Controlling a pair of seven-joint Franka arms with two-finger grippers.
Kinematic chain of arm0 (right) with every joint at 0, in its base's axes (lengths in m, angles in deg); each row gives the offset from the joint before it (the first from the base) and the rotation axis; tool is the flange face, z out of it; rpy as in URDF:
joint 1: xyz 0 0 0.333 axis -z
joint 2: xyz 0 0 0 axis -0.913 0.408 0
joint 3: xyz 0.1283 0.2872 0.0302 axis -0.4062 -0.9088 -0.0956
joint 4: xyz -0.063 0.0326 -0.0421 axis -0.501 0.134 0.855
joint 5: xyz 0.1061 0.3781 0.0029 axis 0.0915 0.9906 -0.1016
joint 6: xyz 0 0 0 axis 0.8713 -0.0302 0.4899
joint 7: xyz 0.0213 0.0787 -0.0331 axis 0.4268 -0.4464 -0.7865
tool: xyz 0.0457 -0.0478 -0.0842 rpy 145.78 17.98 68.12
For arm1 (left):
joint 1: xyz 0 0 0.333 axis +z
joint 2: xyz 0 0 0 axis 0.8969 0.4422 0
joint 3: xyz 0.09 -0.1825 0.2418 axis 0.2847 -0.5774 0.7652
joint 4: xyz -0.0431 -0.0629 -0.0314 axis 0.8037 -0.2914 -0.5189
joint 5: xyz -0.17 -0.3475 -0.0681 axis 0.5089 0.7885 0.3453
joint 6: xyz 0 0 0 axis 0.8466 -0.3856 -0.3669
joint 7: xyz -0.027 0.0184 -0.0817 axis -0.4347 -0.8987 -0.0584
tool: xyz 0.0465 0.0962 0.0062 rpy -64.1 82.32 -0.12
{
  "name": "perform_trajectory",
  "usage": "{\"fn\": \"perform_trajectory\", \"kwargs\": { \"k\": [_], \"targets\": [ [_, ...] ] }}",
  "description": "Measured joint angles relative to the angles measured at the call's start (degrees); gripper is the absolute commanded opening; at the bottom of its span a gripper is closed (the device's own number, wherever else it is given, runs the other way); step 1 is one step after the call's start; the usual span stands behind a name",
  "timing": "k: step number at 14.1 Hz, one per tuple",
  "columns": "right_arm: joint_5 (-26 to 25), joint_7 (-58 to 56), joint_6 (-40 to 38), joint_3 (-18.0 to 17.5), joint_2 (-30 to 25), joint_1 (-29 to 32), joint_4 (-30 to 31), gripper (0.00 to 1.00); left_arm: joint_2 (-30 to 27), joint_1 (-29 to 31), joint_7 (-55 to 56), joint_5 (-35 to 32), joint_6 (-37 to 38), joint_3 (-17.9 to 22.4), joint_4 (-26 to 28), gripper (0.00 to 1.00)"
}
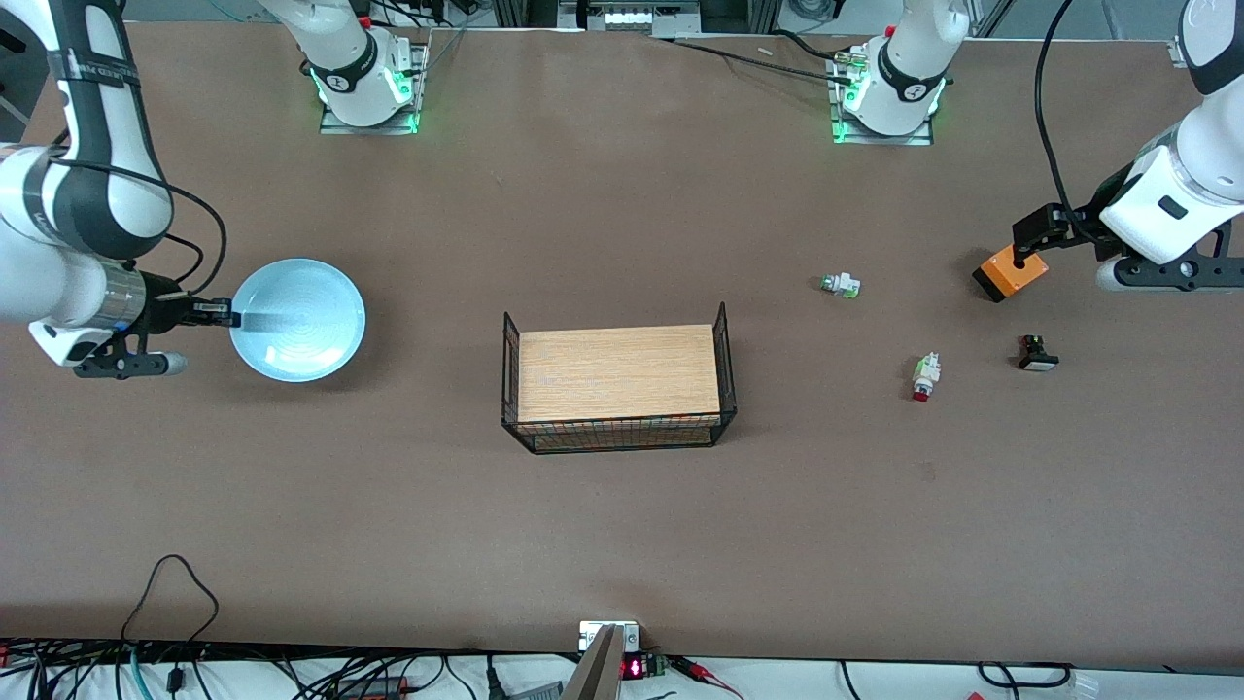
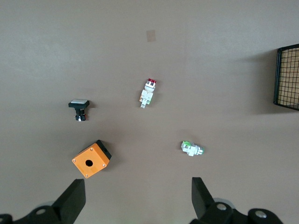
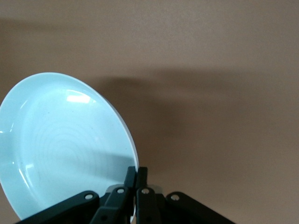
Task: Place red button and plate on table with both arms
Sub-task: 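Lower the blue plate onto the table with the right gripper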
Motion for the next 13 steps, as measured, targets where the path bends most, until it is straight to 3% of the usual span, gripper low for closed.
{"fn": "perform_trajectory", "kwargs": {
  "k": [4,7,8,9,13],
  "targets": [
    [0.0,-6.81,16.42,-0.02,0.34,0.67,13.27,0.0,0.0,0.19,0.0,0.0,0.35,0.0,0.0,1.0],
    [-0.01,-10.37,20.66,-0.05,0.74,1.78,18.11,0.0,0.0,0.2,0.0,0.0,0.6,0.0,0.0,1.0],
    [-0.01,-12.04,20.71,-0.04,1.0,2.52,18.43,0.36,0.0,0.2,0.0,0.0,0.63,0.0,0.0,1.0],
    [0.0,-13.39,20.71,-0.04,1.21,3.22,18.46,0.99,0.0,0.2,0.0,0.0,0.64,0.0,0.0,1.0],
    [0.04,-13.59,20.55,-0.07,0.27,4.9,17.57,1.0,0.0,0.2,0.0,0.0,0.74,-0.02,0.0,1.0]
  ]
}}
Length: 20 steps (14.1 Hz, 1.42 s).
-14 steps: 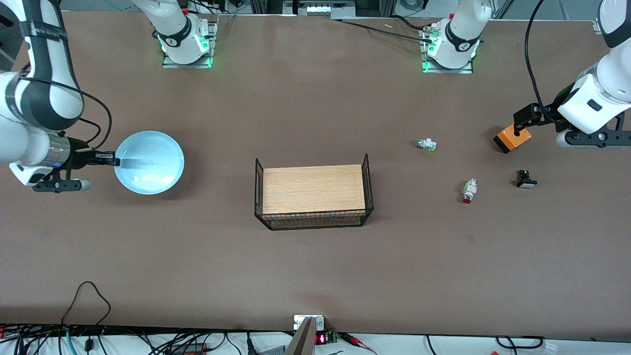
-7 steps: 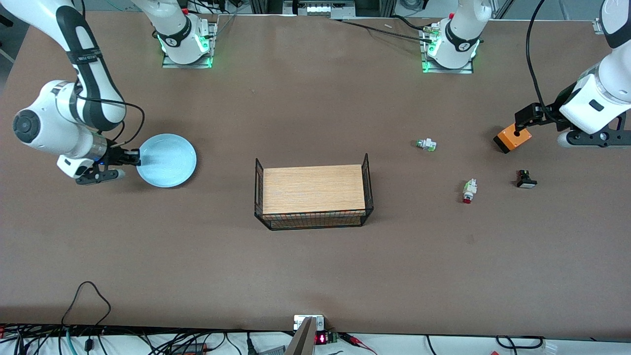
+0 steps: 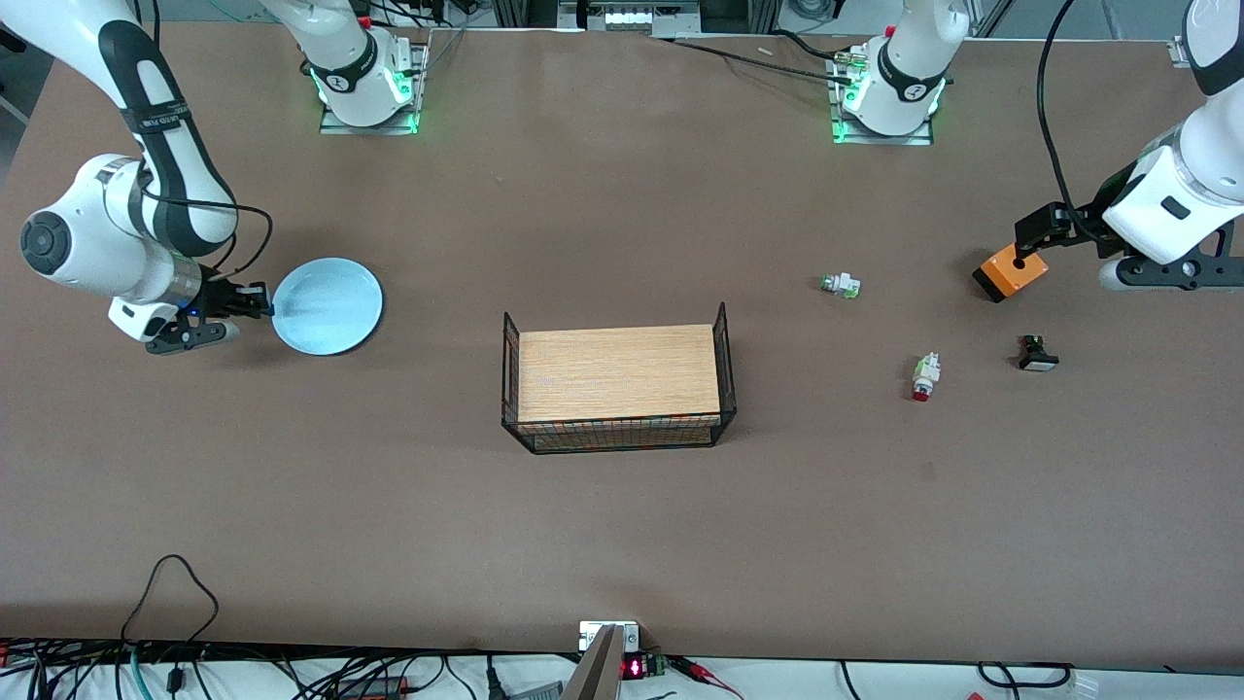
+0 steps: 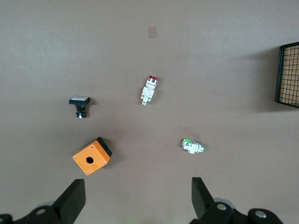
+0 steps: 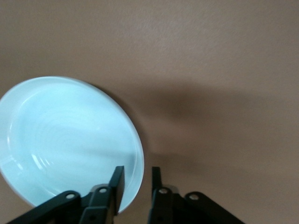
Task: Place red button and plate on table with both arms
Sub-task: 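Lower the blue plate onto the table with the right gripper, then open the right gripper and release the plate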
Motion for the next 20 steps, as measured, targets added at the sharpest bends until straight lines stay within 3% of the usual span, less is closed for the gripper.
{"fn": "perform_trajectory", "kwargs": {
  "k": [4,8,11,16,20],
  "targets": [
    [0.04,8.74,-5.47,-1.36,-3.15,-0.95,-3.76,1.0,0.0,0.0,0.0,0.0,0.31,-0.21,0.0,1.0],
    [0.06,22.47,-9.67,-1.91,-4.57,-6.64,-7.23,1.0,0.0,0.0,0.0,0.0,0.4,-0.22,0.0,1.0],
    [0.04,25.57,-14.36,-1.95,-4.84,-8.94,-10.67,1.0,0.0,-0.01,0.0,0.0,0.42,-0.24,0.0,1.0],
    [-0.63,26.43,-33.17,-1.56,-5.56,-8.92,-27.25,1.0,0.0,0.0,0.0,0.0,0.75,-0.27,0.0,1.0],
    [-4.96,26.48,-40.92,-1.59,-5.5,-9.37,-37.04,1.0,0.0,0.0,0.0,0.0,1.07,-0.27,0.0,1.0]
  ]
}}
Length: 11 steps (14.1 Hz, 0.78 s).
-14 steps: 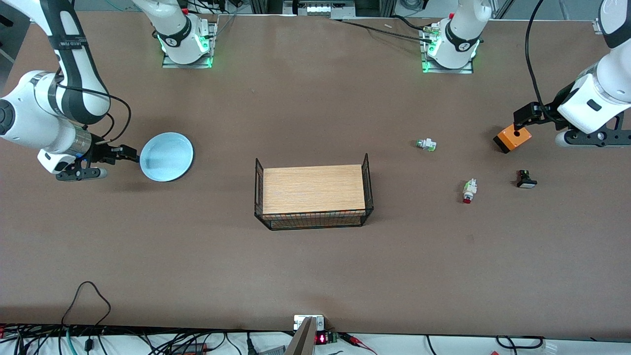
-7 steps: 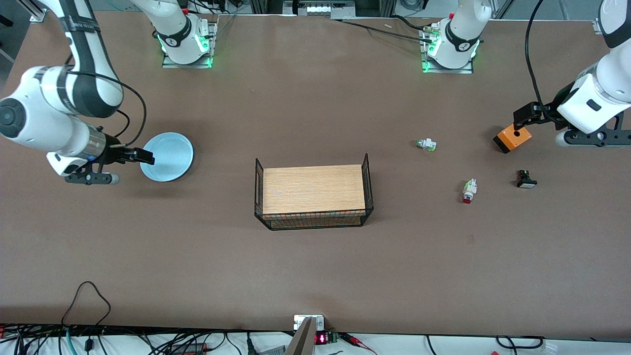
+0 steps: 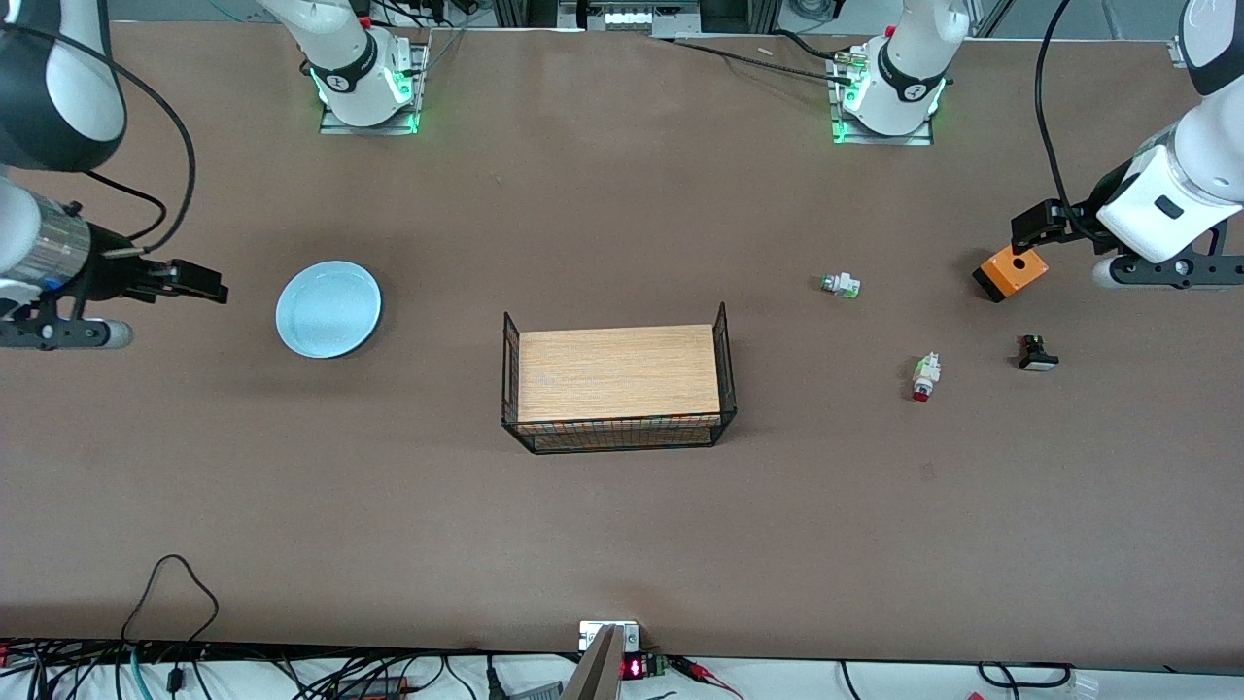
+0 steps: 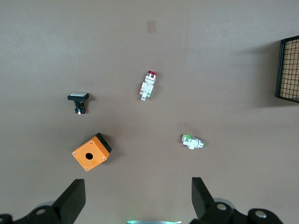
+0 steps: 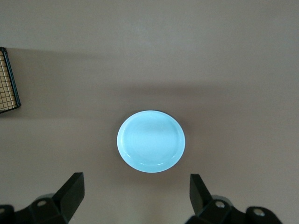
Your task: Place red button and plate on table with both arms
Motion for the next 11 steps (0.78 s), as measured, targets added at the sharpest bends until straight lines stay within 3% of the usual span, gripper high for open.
{"fn": "perform_trajectory", "kwargs": {
  "k": [6,8,11],
  "targets": [
    [-3.62,0.17,-8.7,0.49,-0.39,-0.16,-9.88,1.0,0.0,0.0,0.0,0.0,0.13,-0.01,0.0,1.0],
    [-3.62,0.17,-7.57,0.69,-0.55,-0.13,-9.11,1.0,0.0,0.0,0.0,0.0,0.14,-0.01,0.0,1.0],
    [-3.62,0.18,0.15,0.7,-3.73,-0.14,-0.34,1.0,0.0,0.0,0.0,0.0,0.15,-0.02,0.0,1.0]
  ]
}}
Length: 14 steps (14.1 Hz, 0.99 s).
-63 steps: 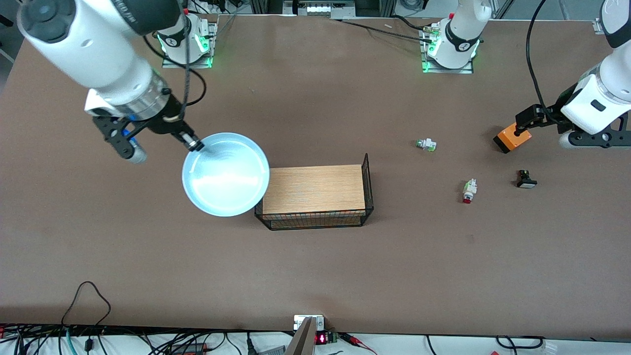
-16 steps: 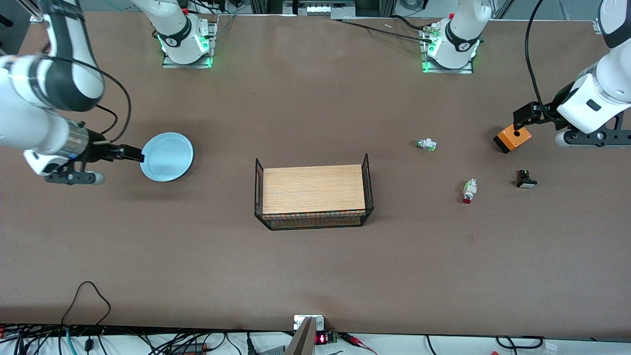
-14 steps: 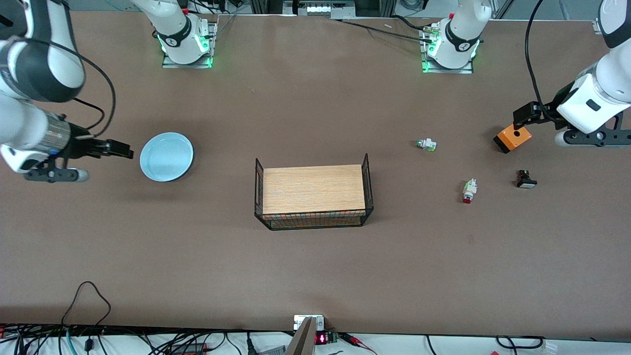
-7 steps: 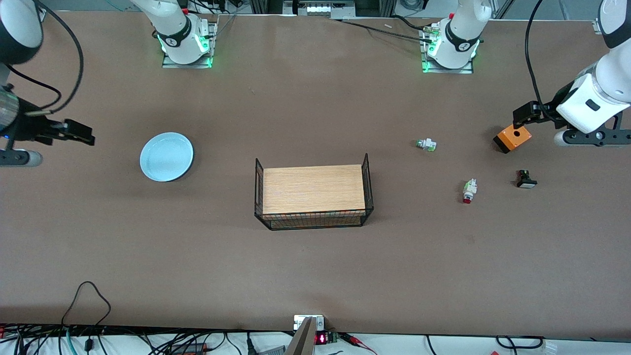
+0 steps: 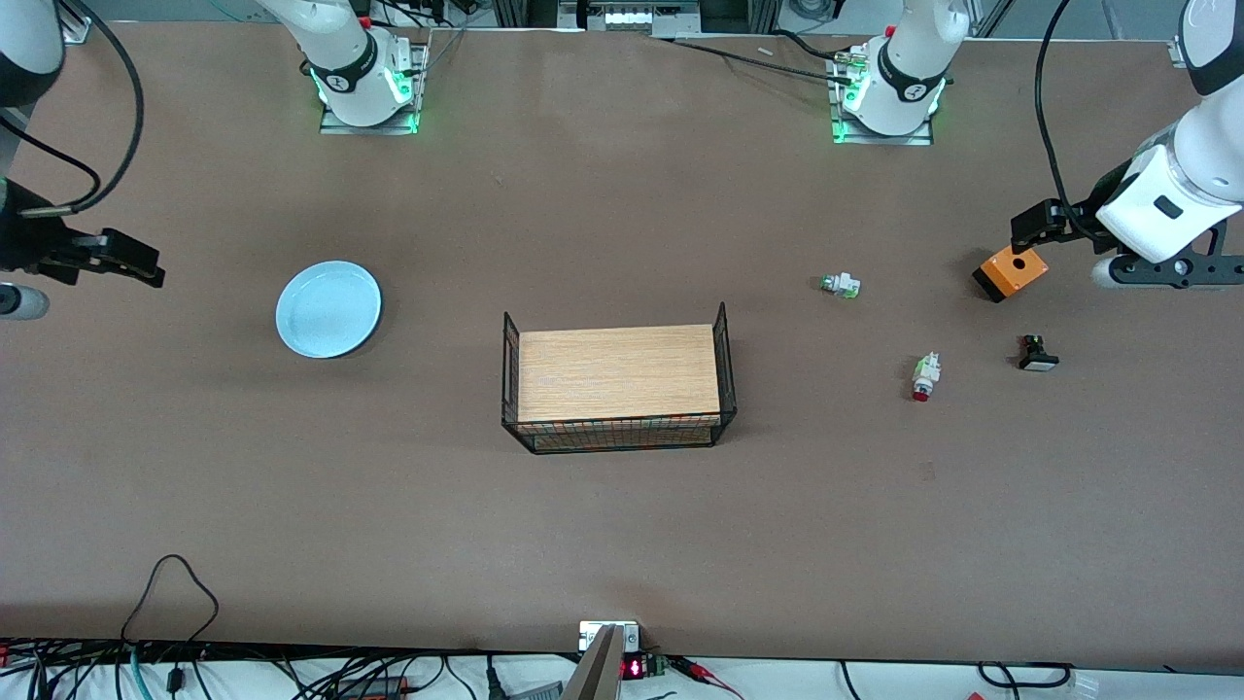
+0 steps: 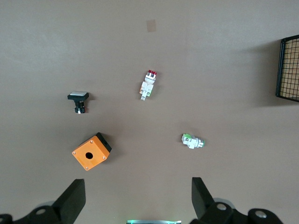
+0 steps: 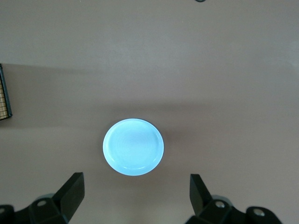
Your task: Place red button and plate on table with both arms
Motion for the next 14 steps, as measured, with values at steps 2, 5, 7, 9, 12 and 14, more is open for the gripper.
{"fn": "perform_trajectory", "kwargs": {
  "k": [2,5,7,9,12,14],
  "targets": [
    [0.0,0.02,1.07,0.05,-2.66,0.05,4.14,1.0,0.0,0.0,0.0,0.0,0.0,0.0,0.0,1.0],
    [0.0,0.02,1.14,0.06,-4.89,0.06,4.44,1.0,0.0,0.0,0.0,0.0,0.02,0.0,0.0,1.0],
    [0.0,0.02,0.59,0.07,-5.6,0.06,4.03,1.0,0.0,0.0,0.0,0.0,0.04,0.0,0.0,1.0],
    [0.0,0.02,-0.4,0.11,-5.67,0.16,3.63,1.0,0.0,0.0,0.0,0.0,0.05,0.0,0.0,1.0],
    [0.03,0.02,-0.69,0.12,-5.67,0.36,3.01,1.0,0.0,0.0,0.0,0.0,0.07,0.0,0.0,1.0],
    [0.05,0.02,-0.71,0.12,-5.67,0.36,2.79,1.0,0.0,0.0,0.0,0.0,0.07,0.0,0.0,1.0]
  ]
}}
